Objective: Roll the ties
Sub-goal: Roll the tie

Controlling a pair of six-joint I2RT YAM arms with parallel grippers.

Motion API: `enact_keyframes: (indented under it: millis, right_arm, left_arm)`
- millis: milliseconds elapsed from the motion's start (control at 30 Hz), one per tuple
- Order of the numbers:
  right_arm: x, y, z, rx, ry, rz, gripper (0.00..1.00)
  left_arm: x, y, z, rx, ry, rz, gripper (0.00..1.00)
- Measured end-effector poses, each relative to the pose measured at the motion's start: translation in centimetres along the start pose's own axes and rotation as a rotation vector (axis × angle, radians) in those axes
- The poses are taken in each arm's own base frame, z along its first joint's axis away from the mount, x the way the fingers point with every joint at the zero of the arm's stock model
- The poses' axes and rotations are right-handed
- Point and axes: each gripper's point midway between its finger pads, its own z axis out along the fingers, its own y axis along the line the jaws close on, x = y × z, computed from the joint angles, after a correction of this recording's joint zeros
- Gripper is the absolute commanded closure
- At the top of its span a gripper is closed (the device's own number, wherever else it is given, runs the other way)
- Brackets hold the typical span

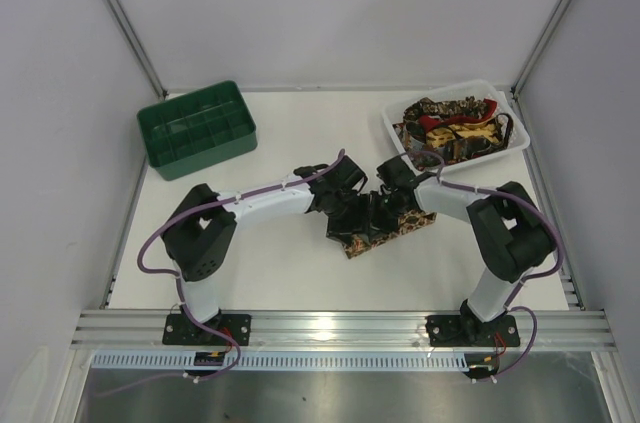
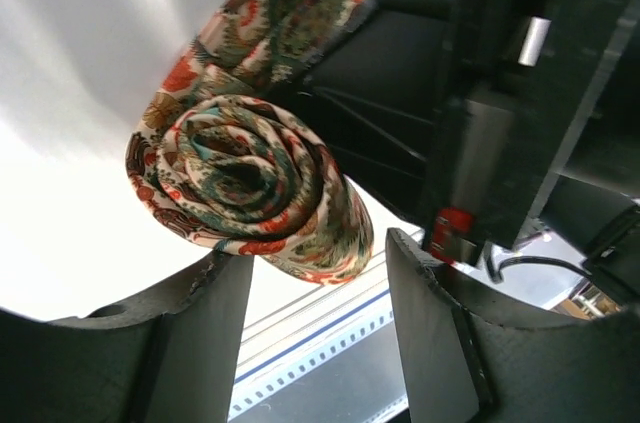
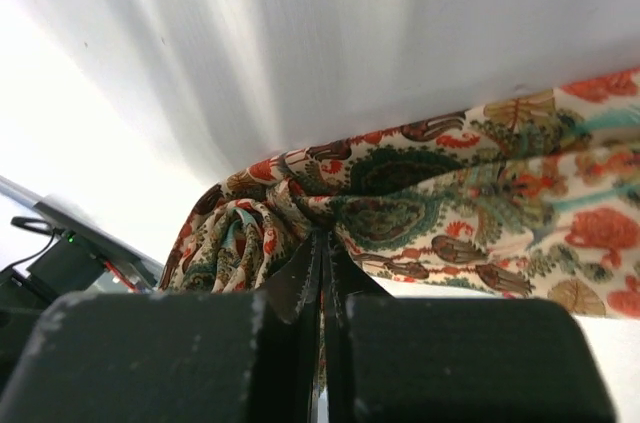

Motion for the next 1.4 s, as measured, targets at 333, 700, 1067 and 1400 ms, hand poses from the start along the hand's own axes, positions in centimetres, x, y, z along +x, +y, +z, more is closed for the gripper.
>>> enact_keyframes:
  millis: [333, 700, 1067, 1400]
  right_arm:
    - [-1.8, -0.4, -2.1, 0.038, -0.066, -0.019, 1.00]
    - [-3.0, -2.4, -2.6, 0.096, -0.101, -0.017, 1.00]
    - [-2.8, -4.1, -1.9, 0.123, -0.114, -0.013, 1.00]
    - [-1.5, -2.8, -0.9, 0.070, -0.127, 0.021, 1.00]
  left_arm:
    - [-0.9, -1.1, -0.5, 0.027, -0.028, 0.015, 0.39]
    - [-2.3, -2.7, -1.3, 0.060, -0.061, 0.043, 0.39]
    - [-3.2, -2.9, 0.1, 0.061, -0.058, 0.043, 0.40]
    - [-2.4, -2.2, 0.2, 0.052, -0.030, 0.078, 0.40]
